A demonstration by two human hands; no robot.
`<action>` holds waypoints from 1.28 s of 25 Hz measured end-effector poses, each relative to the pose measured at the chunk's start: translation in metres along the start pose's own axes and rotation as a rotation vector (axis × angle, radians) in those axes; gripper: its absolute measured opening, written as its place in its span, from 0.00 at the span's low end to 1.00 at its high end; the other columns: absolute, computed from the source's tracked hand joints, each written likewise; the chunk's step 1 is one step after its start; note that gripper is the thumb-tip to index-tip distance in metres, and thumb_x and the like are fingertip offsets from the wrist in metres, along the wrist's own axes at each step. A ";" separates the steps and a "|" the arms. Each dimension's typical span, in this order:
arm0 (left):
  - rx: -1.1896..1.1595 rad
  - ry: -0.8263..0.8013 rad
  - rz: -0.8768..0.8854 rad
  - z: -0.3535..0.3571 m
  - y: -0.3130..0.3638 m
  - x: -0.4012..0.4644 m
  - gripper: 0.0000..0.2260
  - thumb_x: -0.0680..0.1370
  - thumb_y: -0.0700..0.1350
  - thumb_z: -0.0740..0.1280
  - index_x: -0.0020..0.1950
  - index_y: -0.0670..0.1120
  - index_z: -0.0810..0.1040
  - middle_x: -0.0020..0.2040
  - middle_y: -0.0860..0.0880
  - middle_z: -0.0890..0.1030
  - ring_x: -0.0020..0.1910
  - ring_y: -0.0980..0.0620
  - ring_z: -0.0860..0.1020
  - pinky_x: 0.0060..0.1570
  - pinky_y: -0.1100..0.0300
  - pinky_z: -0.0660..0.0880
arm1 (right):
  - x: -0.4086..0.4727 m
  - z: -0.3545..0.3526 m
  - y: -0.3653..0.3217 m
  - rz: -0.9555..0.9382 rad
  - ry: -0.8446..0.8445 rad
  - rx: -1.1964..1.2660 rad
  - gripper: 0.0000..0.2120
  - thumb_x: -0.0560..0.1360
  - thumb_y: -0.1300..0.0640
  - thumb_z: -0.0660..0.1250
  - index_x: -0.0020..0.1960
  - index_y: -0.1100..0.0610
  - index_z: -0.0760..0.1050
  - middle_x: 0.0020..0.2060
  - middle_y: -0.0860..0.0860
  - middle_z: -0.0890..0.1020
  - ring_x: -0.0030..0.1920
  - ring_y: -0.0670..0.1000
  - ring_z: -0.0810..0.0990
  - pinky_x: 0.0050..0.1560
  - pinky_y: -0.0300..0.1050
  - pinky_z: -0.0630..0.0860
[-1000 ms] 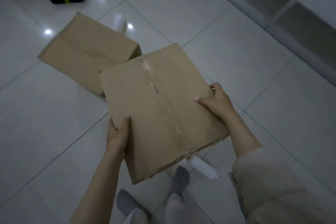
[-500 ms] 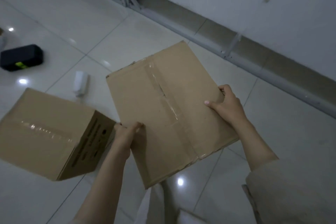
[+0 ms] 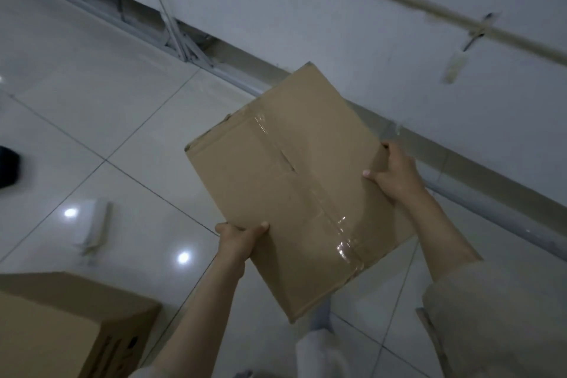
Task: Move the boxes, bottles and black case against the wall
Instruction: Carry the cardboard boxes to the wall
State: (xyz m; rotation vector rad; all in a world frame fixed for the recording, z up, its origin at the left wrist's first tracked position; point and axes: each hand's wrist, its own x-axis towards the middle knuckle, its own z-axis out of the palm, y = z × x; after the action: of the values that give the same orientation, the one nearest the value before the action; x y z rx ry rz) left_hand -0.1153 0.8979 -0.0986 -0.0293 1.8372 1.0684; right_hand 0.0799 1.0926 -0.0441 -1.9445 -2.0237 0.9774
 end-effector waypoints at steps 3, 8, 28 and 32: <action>0.036 0.036 -0.044 0.039 0.008 0.047 0.29 0.70 0.43 0.73 0.63 0.37 0.61 0.60 0.44 0.73 0.61 0.42 0.73 0.60 0.46 0.72 | 0.074 0.003 -0.001 -0.029 -0.052 -0.065 0.27 0.69 0.57 0.71 0.64 0.55 0.64 0.65 0.56 0.72 0.66 0.60 0.69 0.66 0.63 0.64; 0.067 0.066 -0.151 0.115 0.005 0.100 0.28 0.70 0.40 0.73 0.64 0.37 0.63 0.65 0.41 0.72 0.62 0.39 0.73 0.60 0.43 0.73 | 0.184 0.012 0.016 -0.088 -0.120 -0.122 0.17 0.71 0.66 0.65 0.53 0.53 0.62 0.59 0.58 0.74 0.59 0.61 0.74 0.62 0.66 0.67; 0.343 -0.286 -0.372 0.227 0.044 0.154 0.15 0.78 0.41 0.58 0.64 0.38 0.67 0.55 0.44 0.71 0.50 0.47 0.72 0.47 0.59 0.70 | 0.232 0.097 0.068 -0.072 -0.506 -0.414 0.34 0.76 0.61 0.58 0.73 0.37 0.48 0.76 0.48 0.39 0.75 0.62 0.39 0.72 0.64 0.53; 0.439 -0.300 -0.164 0.201 0.067 0.139 0.22 0.79 0.46 0.56 0.72 0.42 0.58 0.68 0.43 0.69 0.67 0.42 0.69 0.65 0.53 0.67 | 0.203 0.122 0.043 -0.192 -0.574 -0.387 0.25 0.73 0.63 0.61 0.69 0.49 0.65 0.76 0.54 0.53 0.74 0.59 0.55 0.72 0.53 0.60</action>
State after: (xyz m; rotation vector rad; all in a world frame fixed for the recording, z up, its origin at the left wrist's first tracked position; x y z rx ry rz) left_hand -0.0732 1.1320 -0.1869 0.2246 1.7227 0.5083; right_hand 0.0218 1.2400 -0.2254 -1.7082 -2.8377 1.2824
